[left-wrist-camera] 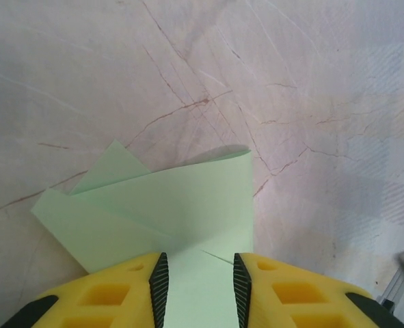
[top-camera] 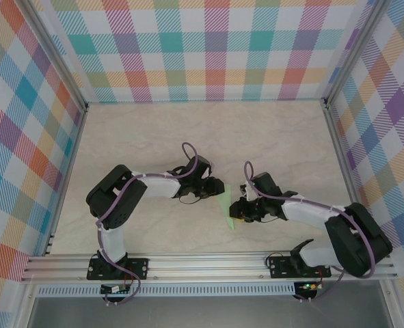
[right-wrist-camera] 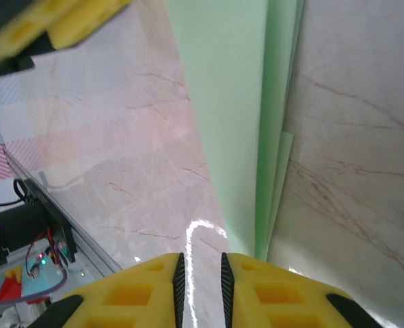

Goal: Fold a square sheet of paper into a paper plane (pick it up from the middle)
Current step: Fold the wing for the fifth time at the center of the table, then move a paper plane to the center of the table.

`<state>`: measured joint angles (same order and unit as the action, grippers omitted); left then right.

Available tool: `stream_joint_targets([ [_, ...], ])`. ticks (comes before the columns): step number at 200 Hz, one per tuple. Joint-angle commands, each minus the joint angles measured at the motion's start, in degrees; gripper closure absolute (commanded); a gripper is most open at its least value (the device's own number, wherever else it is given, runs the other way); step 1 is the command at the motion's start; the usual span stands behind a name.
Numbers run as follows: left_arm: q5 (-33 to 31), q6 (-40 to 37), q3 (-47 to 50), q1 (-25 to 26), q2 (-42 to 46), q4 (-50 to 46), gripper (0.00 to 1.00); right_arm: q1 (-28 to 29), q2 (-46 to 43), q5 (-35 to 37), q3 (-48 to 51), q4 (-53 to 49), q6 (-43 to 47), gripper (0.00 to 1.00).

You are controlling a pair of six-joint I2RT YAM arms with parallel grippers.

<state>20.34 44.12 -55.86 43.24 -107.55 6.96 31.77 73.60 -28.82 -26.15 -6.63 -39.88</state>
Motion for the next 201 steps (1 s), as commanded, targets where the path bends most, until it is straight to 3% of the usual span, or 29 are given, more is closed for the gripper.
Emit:
stream_joint_targets([
  [1,-1.8,-0.7,-2.5,1.1,4.0,-6.3,0.61,-1.3,-3.9,8.9,-1.4,-8.4,0.8,0.73],
  [35,-17.3,-0.5,-8.5,4.0,9.1,-26.2,0.28,-3.2,-9.1,16.6,0.9,-10.9,-2.5,0.66],
  [58,-26.1,1.0,-15.2,7.0,8.3,-40.2,0.23,-4.2,-12.8,18.3,3.1,-9.9,-4.3,0.61],
  [79,-30.0,2.8,-18.9,10.6,6.6,-45.7,0.23,-4.8,-15.2,18.3,3.7,-9.6,-4.4,0.56],
  [122,-30.2,7.3,-23.8,13.7,1.9,-49.3,0.23,-4.9,-15.5,16.9,3.5,-9.4,-2.5,0.51],
  [201,-27.1,9.5,-28.3,14.1,-5.1,-49.2,0.26,-4.9,-14.8,14.5,4.1,-8.5,-0.7,0.45],
])
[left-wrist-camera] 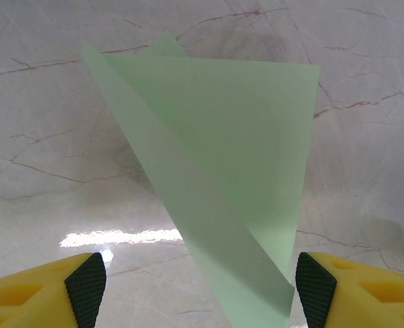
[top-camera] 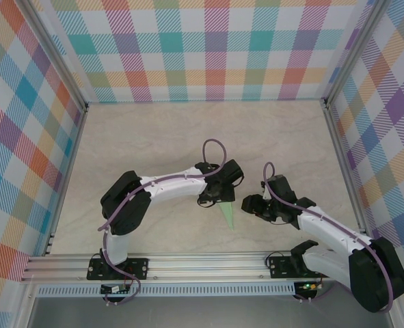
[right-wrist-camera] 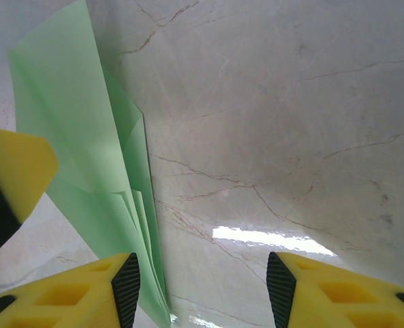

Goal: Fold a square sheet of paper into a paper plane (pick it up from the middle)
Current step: Move a paper plane to the center of the table.

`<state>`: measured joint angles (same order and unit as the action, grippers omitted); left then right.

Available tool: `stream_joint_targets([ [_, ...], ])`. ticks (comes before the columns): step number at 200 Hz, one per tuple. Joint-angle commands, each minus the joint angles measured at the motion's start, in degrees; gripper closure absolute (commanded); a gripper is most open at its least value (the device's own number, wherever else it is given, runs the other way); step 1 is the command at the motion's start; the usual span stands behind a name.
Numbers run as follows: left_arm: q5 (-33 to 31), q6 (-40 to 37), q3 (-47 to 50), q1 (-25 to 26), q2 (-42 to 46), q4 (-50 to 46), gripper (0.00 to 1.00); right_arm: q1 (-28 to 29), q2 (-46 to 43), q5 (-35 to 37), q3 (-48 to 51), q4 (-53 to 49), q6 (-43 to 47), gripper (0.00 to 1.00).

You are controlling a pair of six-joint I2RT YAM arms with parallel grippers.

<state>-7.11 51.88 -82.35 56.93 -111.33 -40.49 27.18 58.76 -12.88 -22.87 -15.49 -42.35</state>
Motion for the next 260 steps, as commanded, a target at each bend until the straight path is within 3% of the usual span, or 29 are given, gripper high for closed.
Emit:
stream_joint_targets([
  [1,0.4,1.8,-1.7,0.4,-1.3,-1.8,0.26,-0.3,0.0,-1.4,0.8,0.4,1.7,0.45],
  [100,0.6,2.9,3.0,0.2,2.6,0.7,0.57,-0.3,1.7,-5.3,0.7,2.2,1.2,0.42],
  [193,-0.9,3.3,10.1,-0.3,8.4,3.9,0.97,-0.1,7.0,-12.8,-1.9,8.1,1.6,0.40],
  [260,-0.7,3.0,13.7,-0.8,10.2,6.0,1.00,2.2,16.5,-16.3,-7.2,11.3,3.7,0.40],
])
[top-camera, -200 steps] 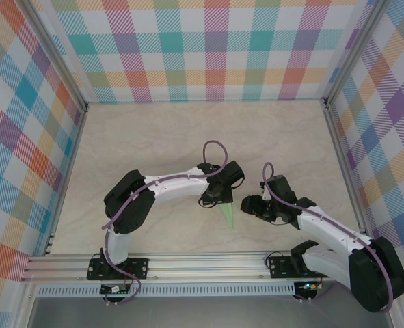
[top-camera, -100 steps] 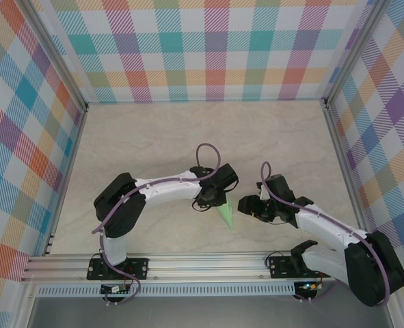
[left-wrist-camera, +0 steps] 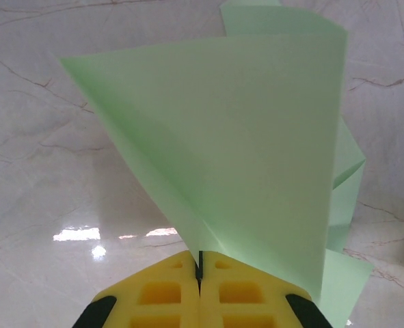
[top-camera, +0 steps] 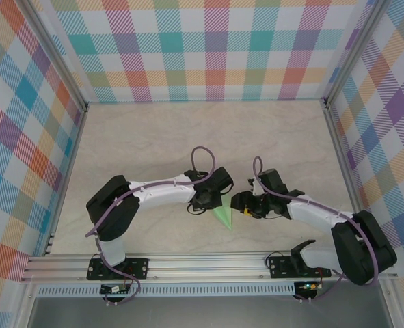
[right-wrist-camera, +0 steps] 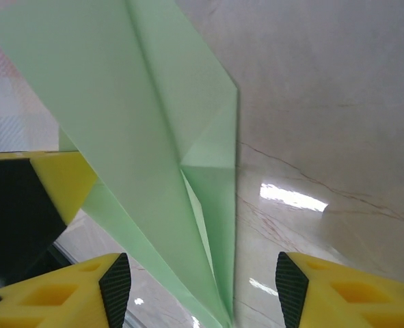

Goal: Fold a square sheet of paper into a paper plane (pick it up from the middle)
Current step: Move a paper plane to the center of the table.

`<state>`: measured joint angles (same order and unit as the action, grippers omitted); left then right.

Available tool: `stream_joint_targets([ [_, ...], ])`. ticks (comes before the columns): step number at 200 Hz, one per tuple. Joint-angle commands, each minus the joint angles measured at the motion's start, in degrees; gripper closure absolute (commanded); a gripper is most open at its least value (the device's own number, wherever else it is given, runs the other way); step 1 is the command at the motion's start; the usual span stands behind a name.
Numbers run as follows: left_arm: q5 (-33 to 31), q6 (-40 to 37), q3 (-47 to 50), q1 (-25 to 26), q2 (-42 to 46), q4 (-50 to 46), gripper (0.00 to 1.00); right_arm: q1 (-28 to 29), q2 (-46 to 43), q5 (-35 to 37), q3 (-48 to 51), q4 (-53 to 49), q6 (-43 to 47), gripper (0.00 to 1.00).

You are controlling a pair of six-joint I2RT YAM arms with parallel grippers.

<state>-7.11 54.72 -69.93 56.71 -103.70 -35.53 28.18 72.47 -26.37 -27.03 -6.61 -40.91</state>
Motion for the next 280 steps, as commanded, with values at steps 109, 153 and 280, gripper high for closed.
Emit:
stream_joint_targets([
  [109,-0.3,-0.3,1.7,-0.9,2.7,2.1,1.00,4.7,9.8,-5.1,-5.9,5.6,3.7,0.46],
  [153,-0.3,-0.2,2.0,-0.9,3.1,2.5,1.00,6.8,9.8,-3.0,-6.1,4.3,5.7,0.46],
  [280,-0.4,-0.2,2.6,-1.0,3.6,2.4,1.00,12.5,17.1,7.2,-11.6,-1.0,8.5,0.59],
])
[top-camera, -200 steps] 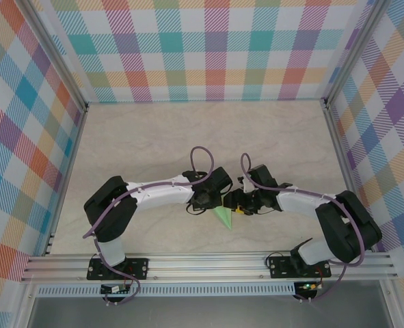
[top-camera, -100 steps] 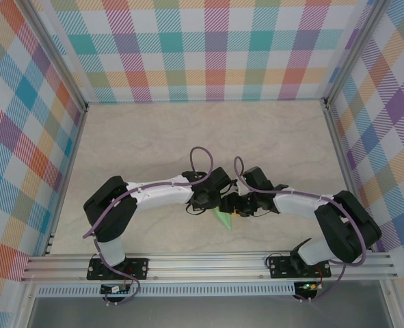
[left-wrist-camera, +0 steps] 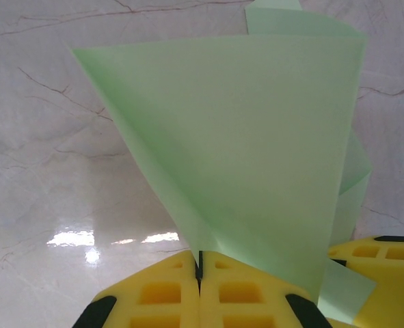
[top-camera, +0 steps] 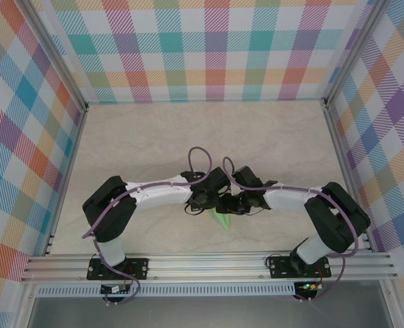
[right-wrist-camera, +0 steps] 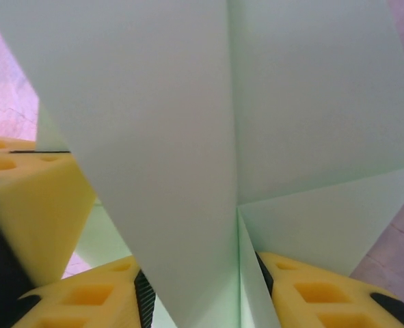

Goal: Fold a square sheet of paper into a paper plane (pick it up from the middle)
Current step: Move a paper plane to the center of the table.

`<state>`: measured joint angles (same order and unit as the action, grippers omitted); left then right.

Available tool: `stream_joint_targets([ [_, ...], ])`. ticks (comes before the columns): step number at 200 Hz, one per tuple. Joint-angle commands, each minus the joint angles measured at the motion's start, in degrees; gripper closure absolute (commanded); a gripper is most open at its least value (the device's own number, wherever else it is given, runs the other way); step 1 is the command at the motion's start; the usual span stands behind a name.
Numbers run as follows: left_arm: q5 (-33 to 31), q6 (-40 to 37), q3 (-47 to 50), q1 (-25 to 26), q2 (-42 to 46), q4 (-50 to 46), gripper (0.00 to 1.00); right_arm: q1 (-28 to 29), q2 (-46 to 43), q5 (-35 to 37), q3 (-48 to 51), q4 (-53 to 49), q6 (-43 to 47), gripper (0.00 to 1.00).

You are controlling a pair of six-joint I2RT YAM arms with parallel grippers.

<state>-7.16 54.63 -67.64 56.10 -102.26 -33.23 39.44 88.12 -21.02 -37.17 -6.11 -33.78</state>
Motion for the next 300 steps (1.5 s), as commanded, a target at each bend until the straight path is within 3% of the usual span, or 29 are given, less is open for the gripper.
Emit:
stream_joint_targets([
  [1,-0.3,-0.1,0.3,-0.4,2.2,0.1,1.00,1.2,1.4,1.9,-1.6,-1.5,1.4,0.59],
  [82,-0.5,0.8,2.8,-0.5,4.4,3.0,1.00,2.1,1.1,4.0,-1.4,-2.2,1.2,0.71],
  [108,-1.3,1.4,5.0,-0.5,6.8,4.8,0.94,2.1,-0.2,4.9,-1.3,-2.8,0.7,0.84],
  [141,-4.0,2.0,9.0,-0.5,13.7,7.0,0.80,2.1,-1.9,8.1,-3.5,-6.2,1.0,0.90],
  [161,-7.6,3.1,11.6,-0.5,19.1,6.6,0.69,2.1,-2.6,13.3,-6.2,-10.6,0.7,0.90],
  [188,-12.2,4.2,15.0,-0.8,25.9,5.1,0.62,2.2,-1.2,22.1,-12.0,-17.9,-0.3,0.90],
  [261,-13.8,7.5,22.9,-3.7,36.2,3.2,0.57,4.1,15.8,32.9,-31.4,-30.6,-3.0,0.84],
  [300,-13.6,7.4,24.1,-4.5,38.4,2.6,0.56,4.9,21.1,34.0,-35.9,-33.6,-2.5,0.74],
])
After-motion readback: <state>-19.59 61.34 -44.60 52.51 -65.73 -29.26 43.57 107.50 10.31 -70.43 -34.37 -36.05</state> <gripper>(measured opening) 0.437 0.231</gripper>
